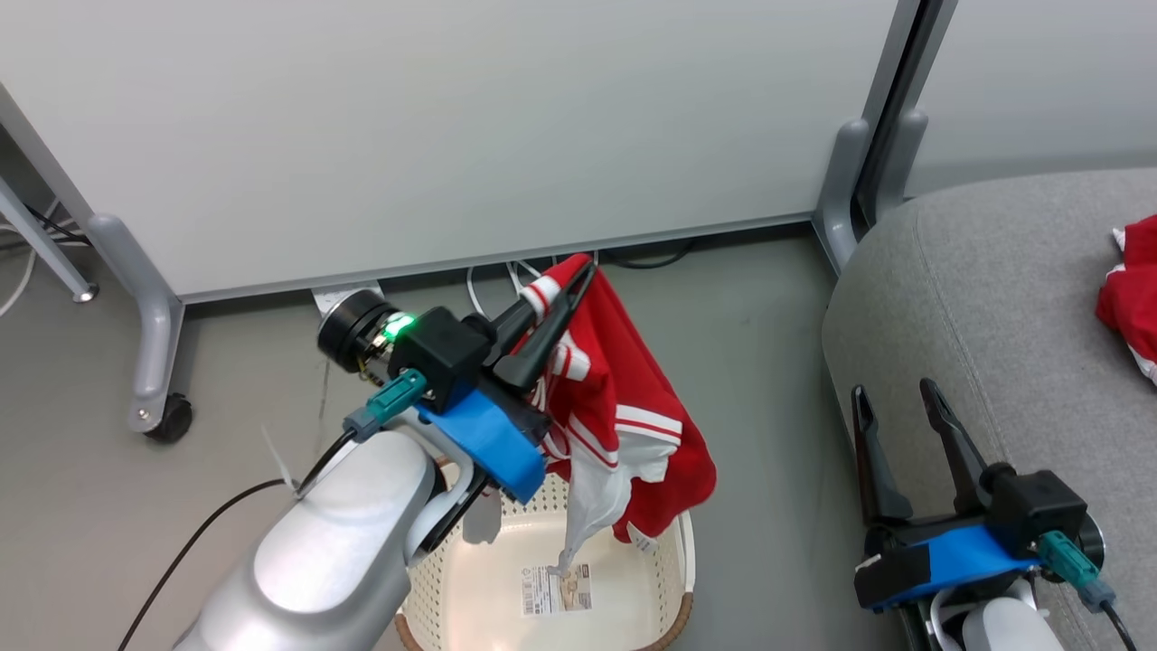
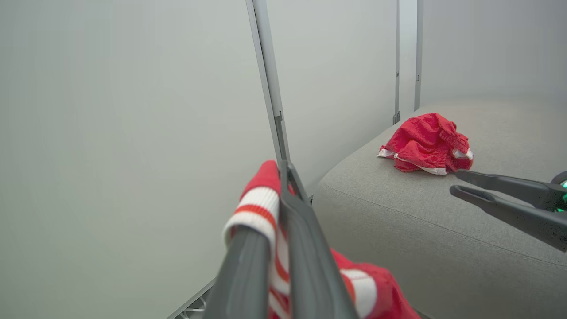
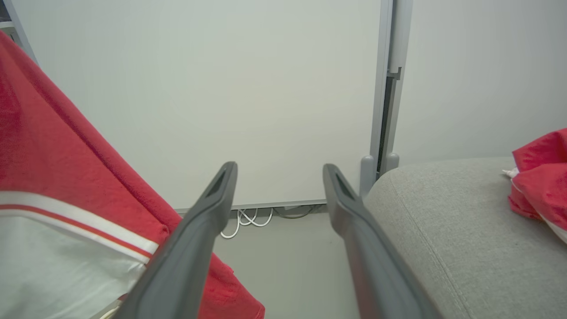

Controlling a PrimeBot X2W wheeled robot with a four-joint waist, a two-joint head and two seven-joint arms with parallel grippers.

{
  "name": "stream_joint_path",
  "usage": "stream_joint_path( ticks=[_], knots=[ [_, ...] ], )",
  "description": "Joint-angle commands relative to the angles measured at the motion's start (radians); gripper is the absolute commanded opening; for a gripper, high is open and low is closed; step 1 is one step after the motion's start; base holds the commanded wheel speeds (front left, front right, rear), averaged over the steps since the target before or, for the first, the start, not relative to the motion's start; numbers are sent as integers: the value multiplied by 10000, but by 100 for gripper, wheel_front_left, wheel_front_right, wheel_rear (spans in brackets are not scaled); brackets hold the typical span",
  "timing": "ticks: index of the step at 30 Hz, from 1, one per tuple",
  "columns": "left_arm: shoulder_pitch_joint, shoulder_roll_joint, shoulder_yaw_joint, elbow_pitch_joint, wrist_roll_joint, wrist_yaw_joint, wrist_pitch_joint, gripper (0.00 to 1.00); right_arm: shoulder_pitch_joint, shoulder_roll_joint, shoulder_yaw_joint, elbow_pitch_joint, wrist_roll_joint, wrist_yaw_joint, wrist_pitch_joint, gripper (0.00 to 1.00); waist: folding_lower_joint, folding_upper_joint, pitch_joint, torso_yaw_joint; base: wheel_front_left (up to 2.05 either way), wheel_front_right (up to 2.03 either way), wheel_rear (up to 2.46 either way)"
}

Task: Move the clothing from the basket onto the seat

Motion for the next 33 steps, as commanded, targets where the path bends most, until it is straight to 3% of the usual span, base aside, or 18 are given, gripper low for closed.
stream_joint_path(
  ticks=[1,19,33],
  knots=[
    [-232,-42,-68,-110,10,-51,53,0,242,46,-29,31,44,-7,-7,100,1,-1,-182,70,0,0,0],
    [-386,-184,-329,-544,-96,91,254,0,492,26,265,35,89,-7,-7,100,1,-1,-704,149,0,0,0],
    [-241,-218,-417,-555,-147,184,152,0,-947,-813,2529,214,-18,-7,-7,100,1,-1,-565,186,0,0,0]
  ],
)
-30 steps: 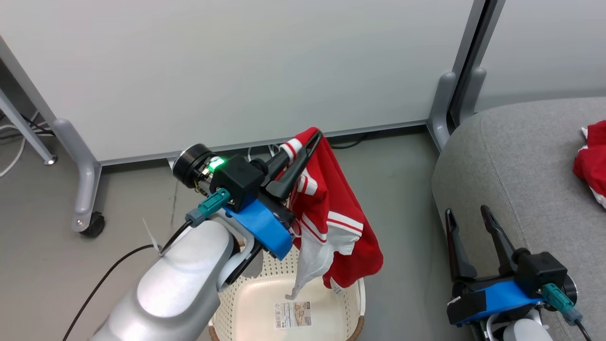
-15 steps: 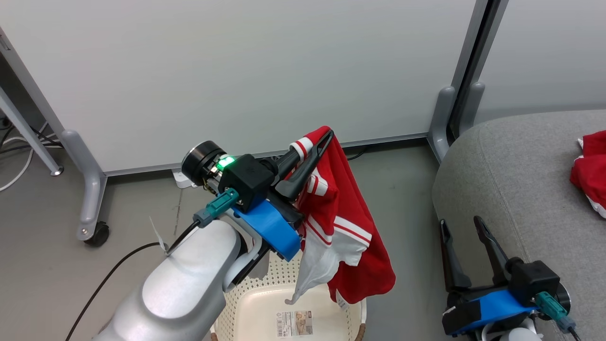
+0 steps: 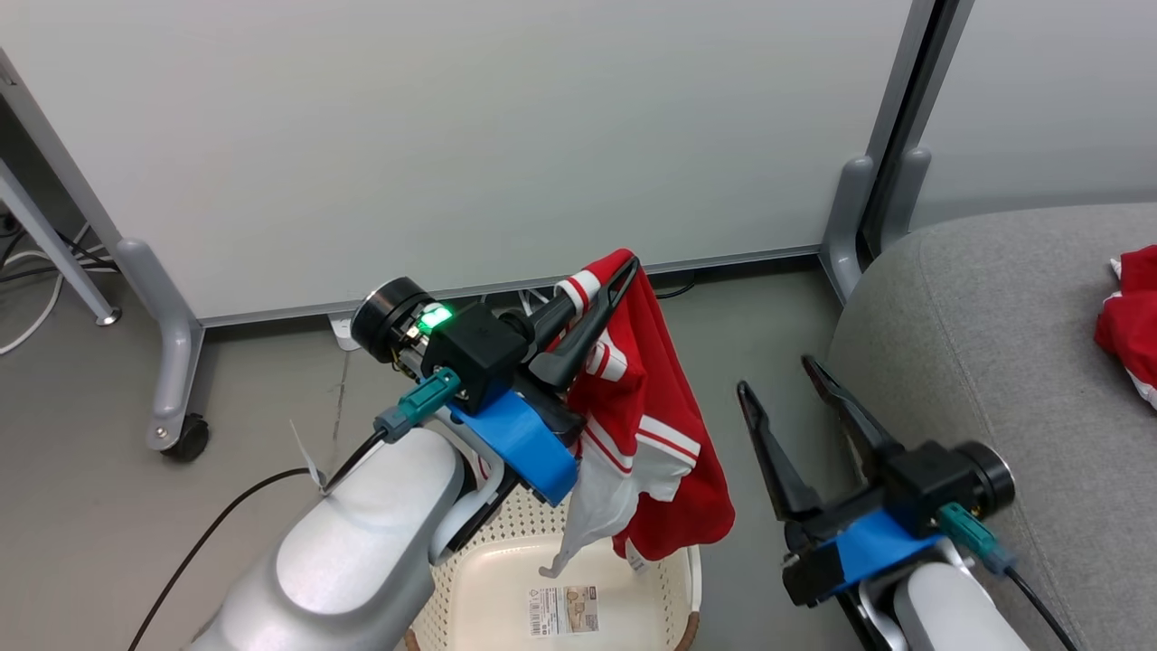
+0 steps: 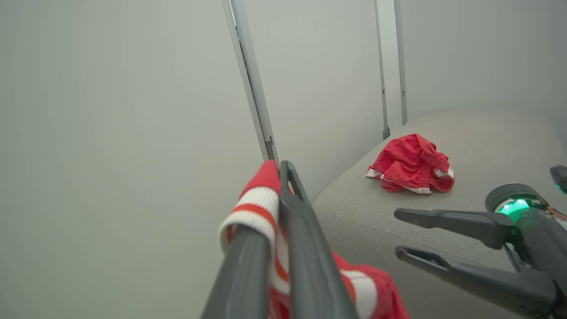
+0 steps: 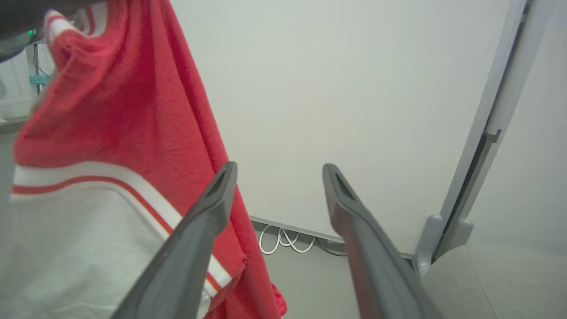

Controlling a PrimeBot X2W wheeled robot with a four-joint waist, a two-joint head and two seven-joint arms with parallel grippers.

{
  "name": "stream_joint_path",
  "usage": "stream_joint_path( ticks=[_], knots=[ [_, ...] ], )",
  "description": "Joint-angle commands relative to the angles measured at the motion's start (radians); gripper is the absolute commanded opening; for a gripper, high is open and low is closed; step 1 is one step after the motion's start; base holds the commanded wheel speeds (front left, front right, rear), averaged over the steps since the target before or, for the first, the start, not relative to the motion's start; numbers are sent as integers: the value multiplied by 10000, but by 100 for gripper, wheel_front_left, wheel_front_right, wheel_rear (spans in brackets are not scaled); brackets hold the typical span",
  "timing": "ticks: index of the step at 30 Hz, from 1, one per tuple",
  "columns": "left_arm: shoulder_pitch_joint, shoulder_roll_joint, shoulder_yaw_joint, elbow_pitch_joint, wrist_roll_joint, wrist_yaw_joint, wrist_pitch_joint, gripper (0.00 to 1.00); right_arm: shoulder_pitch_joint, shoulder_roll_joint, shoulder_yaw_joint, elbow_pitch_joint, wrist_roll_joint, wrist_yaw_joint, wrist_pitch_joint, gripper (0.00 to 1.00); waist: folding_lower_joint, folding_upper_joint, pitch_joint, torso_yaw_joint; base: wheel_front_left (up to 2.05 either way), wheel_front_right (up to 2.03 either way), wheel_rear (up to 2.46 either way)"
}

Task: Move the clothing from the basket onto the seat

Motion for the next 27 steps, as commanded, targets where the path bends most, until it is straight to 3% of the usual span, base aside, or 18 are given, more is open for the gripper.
stream_joint_path(
  ticks=[1,15,27],
  knots=[
    [53,5,6,-45,-48,47,-58,0,-411,-206,387,68,85,-7,-5,100,-1,-1,52,41,0,0,0],
    [-109,-182,-226,25,11,17,-136,0,-2241,-666,2279,843,419,-7,-5,100,-1,-1,359,302,0,0,0],
    [-188,-405,-628,48,122,-97,-170,0,-3585,-894,3802,2411,510,-7,-5,100,-1,-1,590,527,0,0,0]
  ],
)
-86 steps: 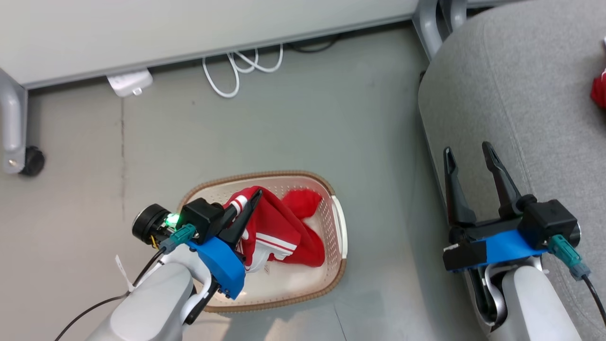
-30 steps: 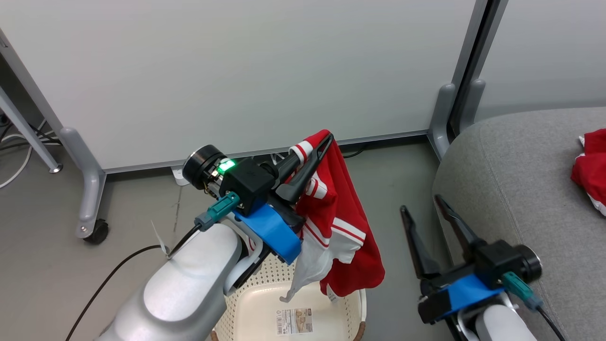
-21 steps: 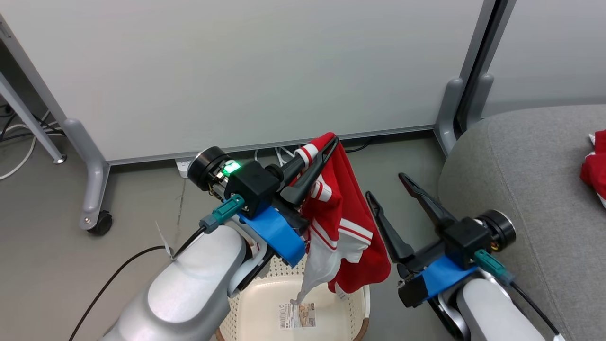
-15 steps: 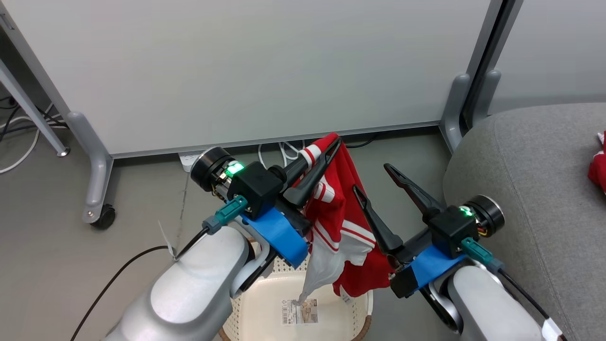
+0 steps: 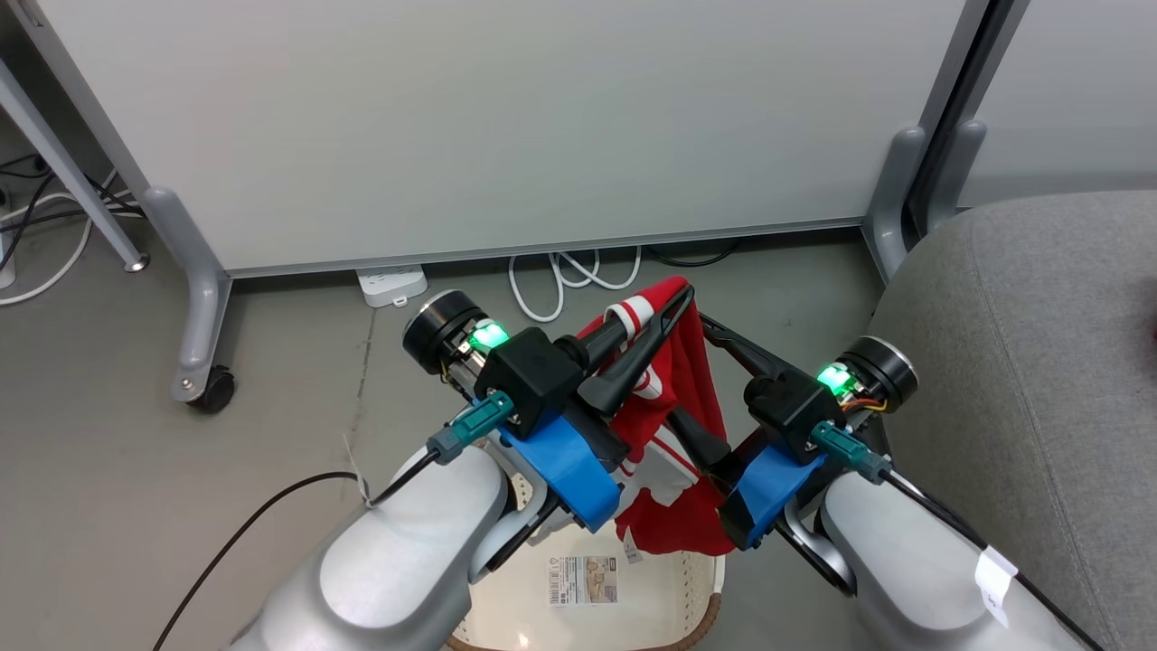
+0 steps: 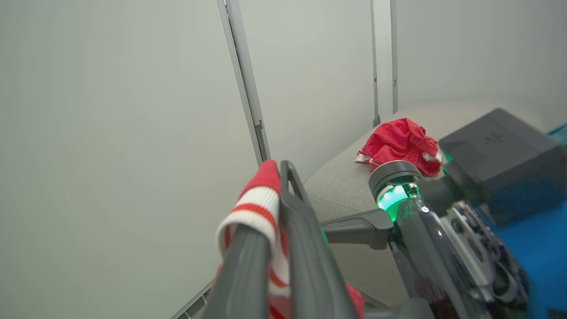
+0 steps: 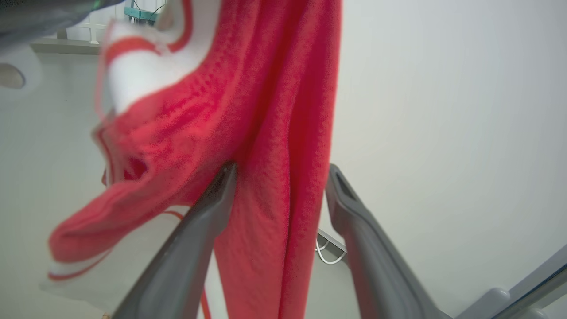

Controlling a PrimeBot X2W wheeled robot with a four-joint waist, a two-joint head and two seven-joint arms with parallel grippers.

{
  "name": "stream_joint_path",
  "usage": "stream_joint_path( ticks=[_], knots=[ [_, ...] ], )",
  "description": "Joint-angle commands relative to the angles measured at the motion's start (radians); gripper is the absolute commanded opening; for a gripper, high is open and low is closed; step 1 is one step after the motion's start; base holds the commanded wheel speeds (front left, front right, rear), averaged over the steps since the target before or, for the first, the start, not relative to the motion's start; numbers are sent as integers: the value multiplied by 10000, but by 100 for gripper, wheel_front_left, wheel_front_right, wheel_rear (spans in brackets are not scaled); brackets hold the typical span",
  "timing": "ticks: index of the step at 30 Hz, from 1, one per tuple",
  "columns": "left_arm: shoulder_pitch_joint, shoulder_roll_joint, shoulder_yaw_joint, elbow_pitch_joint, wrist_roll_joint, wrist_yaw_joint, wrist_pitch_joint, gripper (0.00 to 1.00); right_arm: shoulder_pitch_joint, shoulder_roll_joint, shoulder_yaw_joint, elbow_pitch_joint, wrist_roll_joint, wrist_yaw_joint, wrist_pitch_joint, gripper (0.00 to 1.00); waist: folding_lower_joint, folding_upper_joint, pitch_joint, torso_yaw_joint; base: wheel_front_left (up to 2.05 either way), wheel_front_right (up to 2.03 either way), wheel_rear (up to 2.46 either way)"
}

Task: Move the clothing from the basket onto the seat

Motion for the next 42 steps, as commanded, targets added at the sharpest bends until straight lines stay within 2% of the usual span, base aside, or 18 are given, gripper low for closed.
stream_joint_path(
  ticks=[1,10,11,12,38,39,40,42],
  knots=[
    [-137,-10,-25,15,41,-44,-47,0,-224,-28,122,132,88,-7,-5,100,-1,-1,22,24,0,0,0],
    [-210,-77,-136,56,23,-65,-92,0,-681,-19,780,748,470,-7,-5,100,-1,-1,148,66,0,0,0],
    [-217,-81,-141,64,18,-67,-101,0,-691,-9,858,812,540,-7,-6,28,-1,-1,149,68,0,0,0],
    [-225,-82,-145,75,16,-67,-107,0,-689,-4,936,872,603,-7,-6,0,-1,-1,146,67,0,0,0],
    [-161,19,-223,215,-62,20,-155,0,-514,-90,1074,955,887,-7,-6,0,-1,-1,-39,17,0,0,0],
    [-161,22,-186,182,-32,69,-161,26,-504,-92,1068,950,892,-7,-6,0,-1,-1,-42,15,0,0,0],
    [-162,30,-170,175,2,102,-165,100,-495,-89,1062,946,897,-7,-6,0,-1,-1,-44,12,0,0,0],
    [-154,51,-171,187,47,123,-172,100,-473,-91,1031,933,897,-7,-6,0,-1,-1,-50,3,0,0,0]
  ],
)
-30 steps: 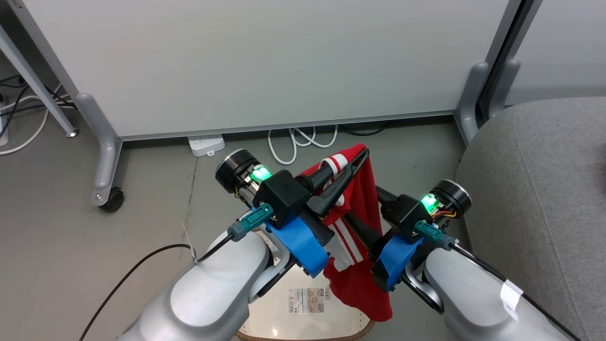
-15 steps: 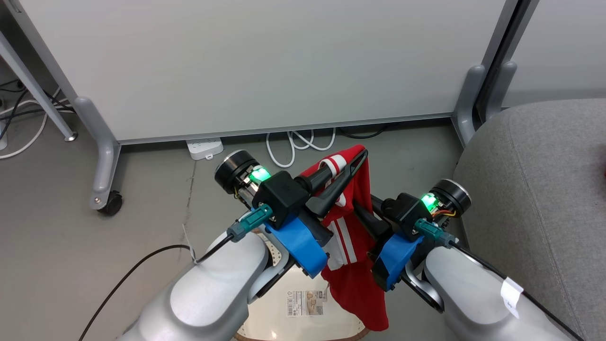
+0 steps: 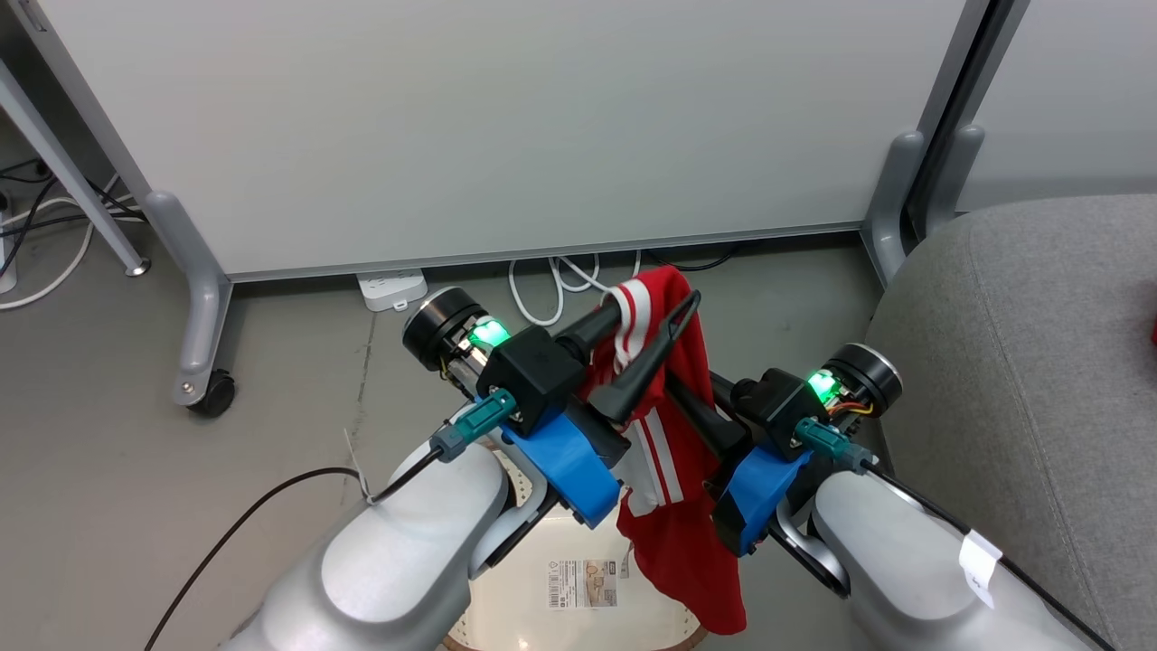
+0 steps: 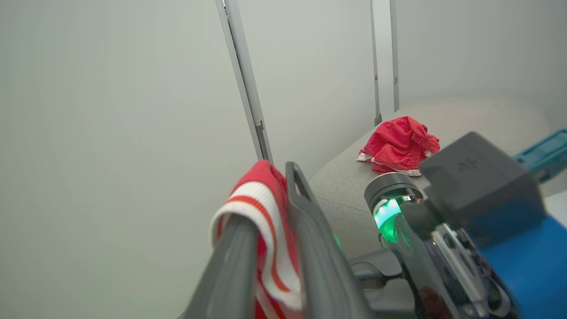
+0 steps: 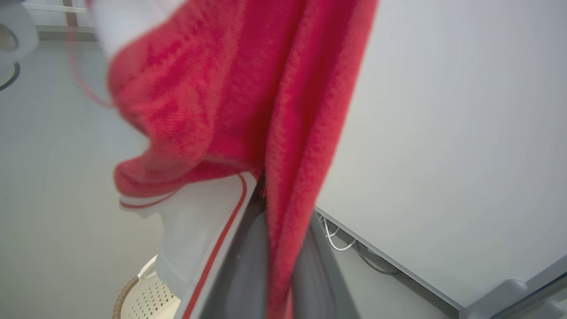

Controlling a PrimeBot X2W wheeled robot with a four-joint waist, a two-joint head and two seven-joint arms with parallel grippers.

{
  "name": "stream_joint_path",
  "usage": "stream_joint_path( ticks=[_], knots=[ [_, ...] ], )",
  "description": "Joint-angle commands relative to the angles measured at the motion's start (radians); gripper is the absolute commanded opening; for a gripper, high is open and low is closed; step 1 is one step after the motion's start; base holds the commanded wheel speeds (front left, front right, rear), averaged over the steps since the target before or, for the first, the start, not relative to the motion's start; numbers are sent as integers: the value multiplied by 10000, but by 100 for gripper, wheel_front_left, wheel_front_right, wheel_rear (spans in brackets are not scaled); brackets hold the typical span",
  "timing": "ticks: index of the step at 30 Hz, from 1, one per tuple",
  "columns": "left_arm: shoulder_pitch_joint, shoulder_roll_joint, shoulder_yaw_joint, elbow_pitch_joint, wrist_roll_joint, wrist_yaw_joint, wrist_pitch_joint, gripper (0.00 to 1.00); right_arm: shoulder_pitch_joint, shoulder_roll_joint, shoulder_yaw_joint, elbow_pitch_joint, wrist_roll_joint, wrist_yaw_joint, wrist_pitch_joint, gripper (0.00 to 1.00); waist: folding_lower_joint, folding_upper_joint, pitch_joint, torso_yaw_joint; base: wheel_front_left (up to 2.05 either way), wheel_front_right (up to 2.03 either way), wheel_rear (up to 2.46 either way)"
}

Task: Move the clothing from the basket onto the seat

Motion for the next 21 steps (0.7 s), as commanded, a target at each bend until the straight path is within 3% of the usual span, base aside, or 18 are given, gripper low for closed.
stream_joint_path(
  ticks=[1,16,21],
  knots=[
    [4,73,4,9,50,37,-71,100,120,-32,-67,-25,33,-7,-6,0,0,0,0,-11,0,0,0],
    [11,178,-94,96,26,87,-64,100,-69,-123,-1244,-342,-101,-7,-6,0,0,0,439,-286,0,0,0],
    [-57,299,-78,95,4,106,-39,100,-129,-37,-1941,-541,-225,-7,-6,0,0,0,787,-685,0,0,0]
  ],
)
